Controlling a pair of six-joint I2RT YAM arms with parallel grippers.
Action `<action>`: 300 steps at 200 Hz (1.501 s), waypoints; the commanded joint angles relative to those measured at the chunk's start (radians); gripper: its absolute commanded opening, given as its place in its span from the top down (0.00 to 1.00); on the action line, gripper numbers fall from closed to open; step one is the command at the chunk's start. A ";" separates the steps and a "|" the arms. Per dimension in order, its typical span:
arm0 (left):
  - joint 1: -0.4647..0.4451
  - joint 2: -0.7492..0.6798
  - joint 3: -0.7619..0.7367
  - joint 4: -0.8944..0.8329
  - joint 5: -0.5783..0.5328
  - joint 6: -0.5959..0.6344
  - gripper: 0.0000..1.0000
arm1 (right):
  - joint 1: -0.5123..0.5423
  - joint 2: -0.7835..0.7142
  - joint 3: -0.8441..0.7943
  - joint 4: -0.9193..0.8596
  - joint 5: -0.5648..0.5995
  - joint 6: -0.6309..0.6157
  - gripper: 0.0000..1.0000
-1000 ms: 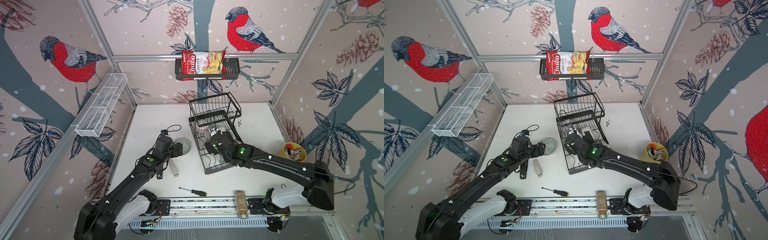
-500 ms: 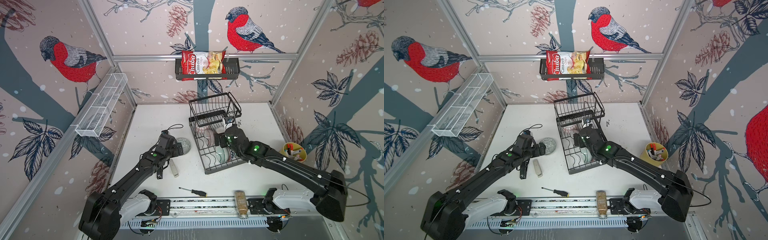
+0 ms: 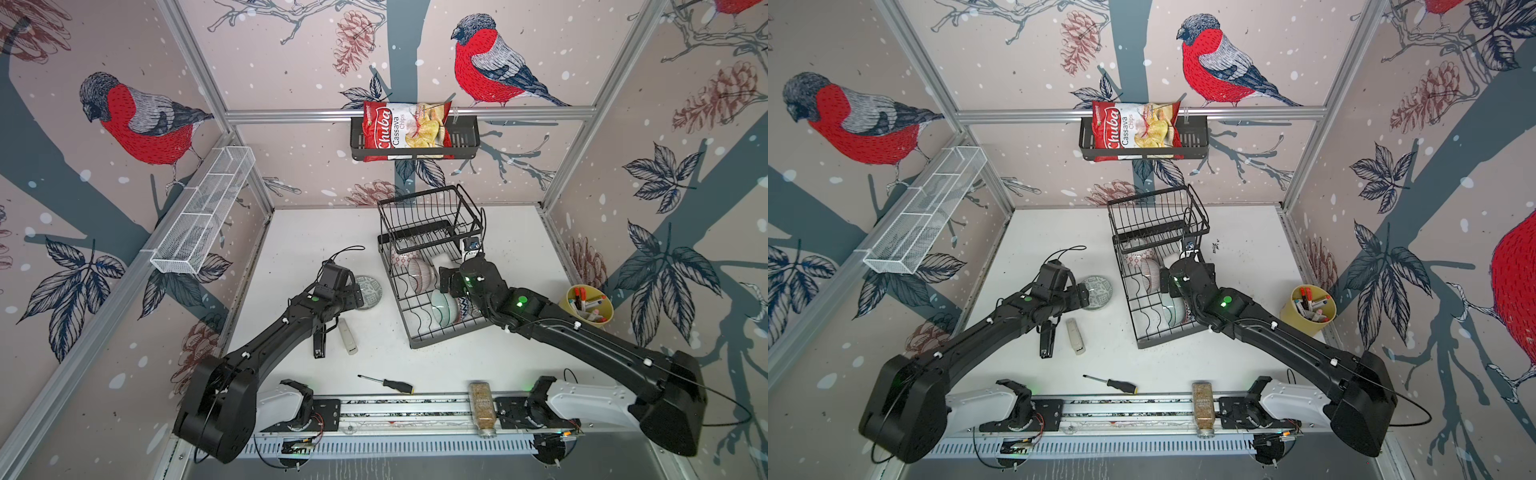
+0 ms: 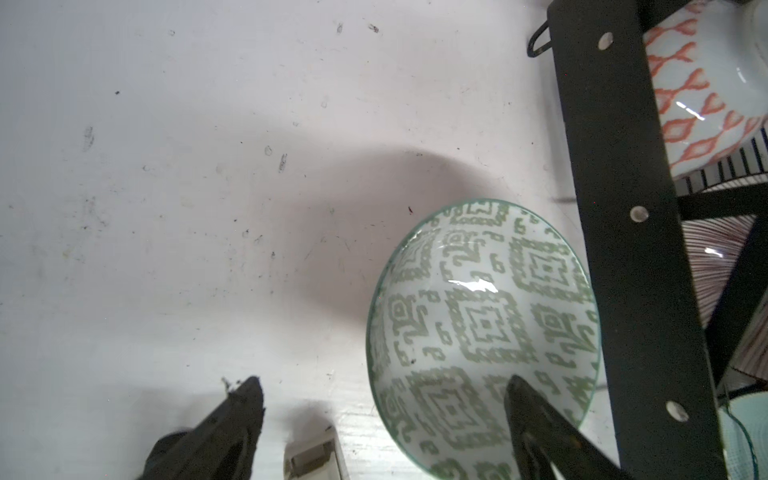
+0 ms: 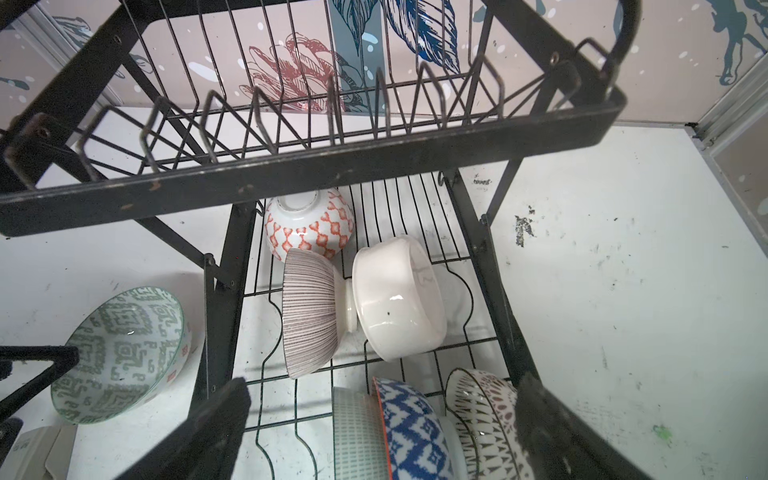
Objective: Load the bowls into the dish rack
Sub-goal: 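Grasp the green-patterned bowl rim with the left gripper and lift it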
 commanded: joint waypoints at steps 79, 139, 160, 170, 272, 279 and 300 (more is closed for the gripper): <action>0.014 0.199 0.075 0.062 0.005 0.013 0.36 | -0.002 -0.035 -0.054 0.030 0.040 0.016 0.01; 0.016 0.265 0.101 0.054 0.009 0.022 0.61 | -0.003 -0.018 -0.059 0.032 0.034 0.019 0.01; 0.017 0.270 0.092 0.062 0.006 0.028 0.70 | -0.002 -0.005 -0.050 0.025 0.030 0.020 0.01; 0.017 0.271 0.090 0.062 0.006 0.031 0.75 | -0.002 0.000 -0.048 0.023 0.029 0.020 0.01; 0.017 0.215 0.083 0.075 -0.005 0.040 1.00 | -0.001 0.033 -0.012 0.010 0.006 0.012 0.00; 0.017 0.204 0.081 0.076 -0.005 0.041 1.00 | -0.001 0.036 -0.010 0.009 0.004 0.011 0.00; 0.017 0.167 0.073 0.075 -0.008 0.048 1.00 | 0.001 0.043 -0.005 0.009 -0.006 0.011 0.01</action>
